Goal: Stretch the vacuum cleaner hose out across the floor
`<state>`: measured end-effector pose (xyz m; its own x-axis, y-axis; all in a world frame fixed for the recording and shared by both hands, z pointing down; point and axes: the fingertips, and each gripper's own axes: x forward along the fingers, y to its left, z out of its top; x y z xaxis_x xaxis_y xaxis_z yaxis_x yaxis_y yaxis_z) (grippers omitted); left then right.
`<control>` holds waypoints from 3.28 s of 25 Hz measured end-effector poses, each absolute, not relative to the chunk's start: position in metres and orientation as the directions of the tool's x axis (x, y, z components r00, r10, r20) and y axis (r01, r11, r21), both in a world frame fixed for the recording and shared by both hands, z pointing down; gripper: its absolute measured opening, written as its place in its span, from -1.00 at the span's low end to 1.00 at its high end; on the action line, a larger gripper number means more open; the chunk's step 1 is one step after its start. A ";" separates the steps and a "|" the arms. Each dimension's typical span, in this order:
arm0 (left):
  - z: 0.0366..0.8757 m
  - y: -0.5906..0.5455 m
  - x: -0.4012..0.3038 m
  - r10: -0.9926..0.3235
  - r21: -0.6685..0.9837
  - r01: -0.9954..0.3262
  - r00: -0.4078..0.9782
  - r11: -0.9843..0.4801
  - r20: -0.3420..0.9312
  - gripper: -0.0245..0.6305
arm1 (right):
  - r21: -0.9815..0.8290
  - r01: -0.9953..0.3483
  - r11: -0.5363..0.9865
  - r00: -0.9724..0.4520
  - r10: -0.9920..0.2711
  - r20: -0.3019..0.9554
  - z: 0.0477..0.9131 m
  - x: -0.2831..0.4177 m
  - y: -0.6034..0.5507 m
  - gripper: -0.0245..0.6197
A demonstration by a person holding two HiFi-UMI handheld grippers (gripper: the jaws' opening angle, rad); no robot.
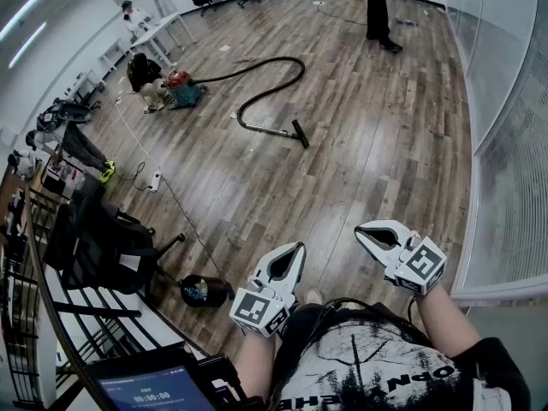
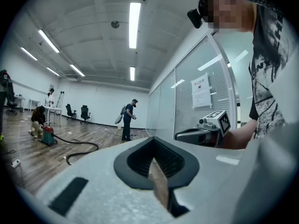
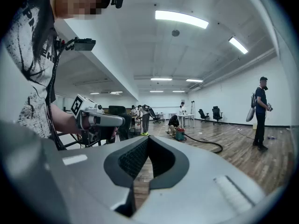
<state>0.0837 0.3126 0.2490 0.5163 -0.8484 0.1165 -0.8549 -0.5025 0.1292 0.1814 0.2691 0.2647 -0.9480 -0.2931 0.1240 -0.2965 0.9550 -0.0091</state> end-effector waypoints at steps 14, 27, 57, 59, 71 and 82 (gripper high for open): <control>0.248 0.306 0.094 -0.839 0.097 -0.848 0.529 -0.520 0.124 -0.93 | -0.073 -0.248 0.966 -0.964 -0.239 0.115 0.269 0.179 0.276 -0.91; 0.255 0.295 0.106 -0.830 0.105 -0.843 0.538 -0.528 0.147 -0.93 | -0.064 -0.227 0.972 -0.969 -0.219 0.113 0.273 0.179 0.267 -0.91; 0.282 0.217 0.045 -0.788 0.186 -0.799 0.598 -0.572 0.149 -0.93 | -0.067 -0.264 0.962 -0.955 -0.251 0.157 0.299 0.123 0.199 -0.90; 0.282 0.205 0.026 -0.782 0.200 -0.792 0.606 -0.577 0.142 -0.93 | -0.083 -0.280 0.957 -0.953 -0.266 0.148 0.295 0.104 0.188 -0.91; 0.290 0.127 -0.075 -0.731 0.232 -0.734 0.672 -0.639 0.114 -0.93 | -0.107 -0.333 0.937 -0.939 -0.318 0.131 0.288 -0.012 0.104 -0.90; 0.279 0.112 -0.127 -0.731 0.230 -0.723 0.679 -0.652 0.062 -0.93 | 0.030 -0.272 0.962 -0.954 -0.273 0.121 0.270 -0.081 0.089 -0.90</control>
<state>-0.1269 0.1122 0.2785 0.6794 -0.7312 0.0619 -0.7226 -0.6520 0.2297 -0.0814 0.0889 0.2698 -0.9543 -0.2732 0.1213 -0.2716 0.9619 0.0300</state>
